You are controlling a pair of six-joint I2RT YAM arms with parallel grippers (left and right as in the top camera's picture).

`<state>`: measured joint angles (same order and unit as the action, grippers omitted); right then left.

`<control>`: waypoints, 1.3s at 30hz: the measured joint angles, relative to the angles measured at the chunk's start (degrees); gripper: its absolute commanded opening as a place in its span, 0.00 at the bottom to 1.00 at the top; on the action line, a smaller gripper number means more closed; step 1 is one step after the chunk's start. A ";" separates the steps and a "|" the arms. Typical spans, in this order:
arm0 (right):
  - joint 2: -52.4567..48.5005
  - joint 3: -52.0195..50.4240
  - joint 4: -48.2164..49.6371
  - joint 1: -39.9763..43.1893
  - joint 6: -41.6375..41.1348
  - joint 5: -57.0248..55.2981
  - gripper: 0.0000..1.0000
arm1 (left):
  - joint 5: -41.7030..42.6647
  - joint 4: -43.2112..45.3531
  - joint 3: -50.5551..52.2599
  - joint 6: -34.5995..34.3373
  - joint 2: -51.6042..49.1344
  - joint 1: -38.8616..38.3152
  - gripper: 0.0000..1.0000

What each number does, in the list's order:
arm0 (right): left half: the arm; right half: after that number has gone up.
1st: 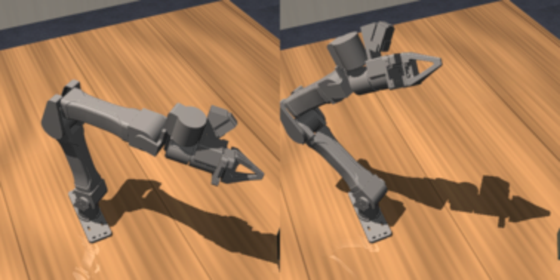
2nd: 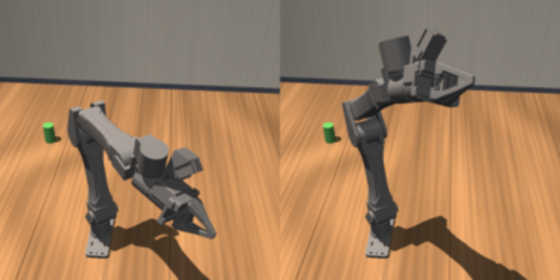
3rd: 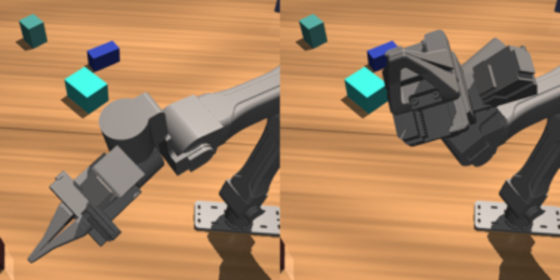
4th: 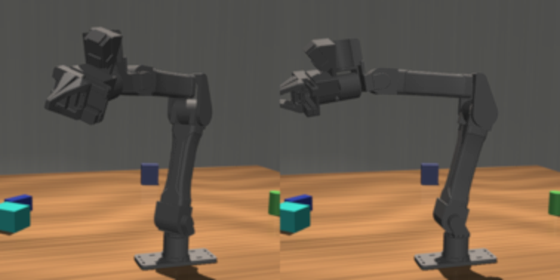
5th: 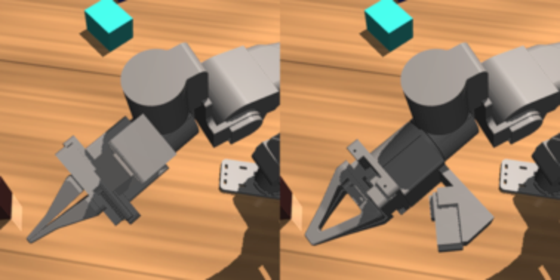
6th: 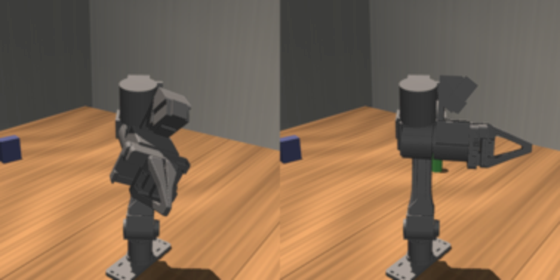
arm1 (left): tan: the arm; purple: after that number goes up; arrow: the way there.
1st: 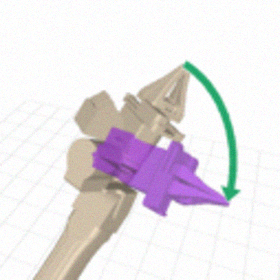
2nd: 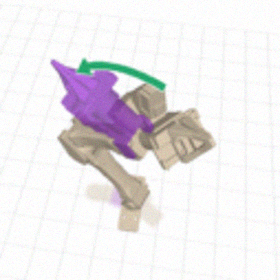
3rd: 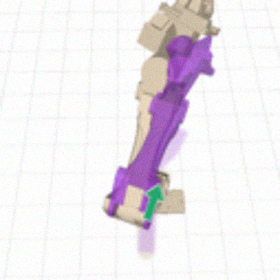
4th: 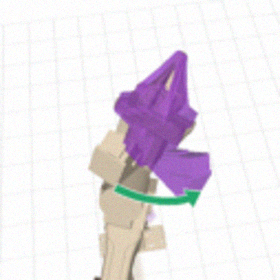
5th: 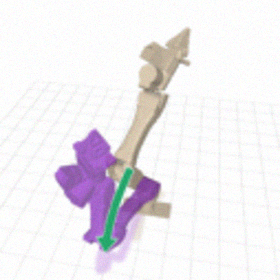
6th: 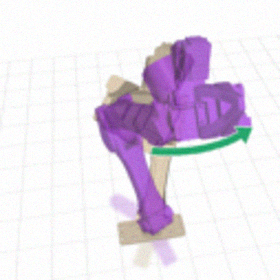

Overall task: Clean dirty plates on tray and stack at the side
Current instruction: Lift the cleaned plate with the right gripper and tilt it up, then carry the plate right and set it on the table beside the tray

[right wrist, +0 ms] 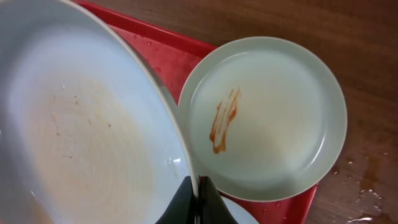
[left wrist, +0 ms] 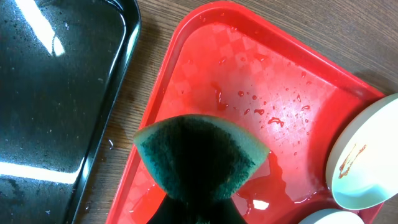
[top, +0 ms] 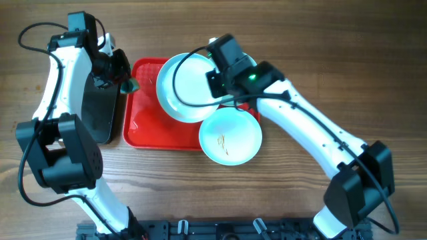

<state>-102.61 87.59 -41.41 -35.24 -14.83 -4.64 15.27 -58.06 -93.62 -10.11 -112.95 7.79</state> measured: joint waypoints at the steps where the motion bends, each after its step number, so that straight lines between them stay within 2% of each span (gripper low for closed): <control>1: 0.09 -0.02 -0.26 2.03 -0.57 3.15 0.04 | 0.00 0.00 0.00 0.00 0.00 0.00 0.04; 7: 1.60 0.00 -2.80 10.32 -1.64 11.85 0.04 | 0.02 0.00 0.00 0.00 0.00 0.00 0.04; 14: 1.66 0.00 -5.07 10.19 -2.47 13.68 0.04 | 0.00 2.21 0.00 0.00 0.00 -0.39 0.04; 25: 1.68 0.00 -6.95 12.39 -5.44 18.43 0.04 | 0.02 2.80 0.00 0.00 0.00 -7.30 0.04; 29: 1.68 0.00 -7.91 15.06 -5.53 19.26 0.04 | 0.02 2.56 0.00 0.00 0.00 -7.58 0.04; 39: 1.68 0.00 -7.89 15.06 -5.51 19.65 0.04 | 0.02 2.56 0.00 0.00 0.00 -7.58 0.04</control>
<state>-100.92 87.59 -49.30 -20.18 -20.34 15.00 15.29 -55.51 -93.62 -10.11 -112.95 0.21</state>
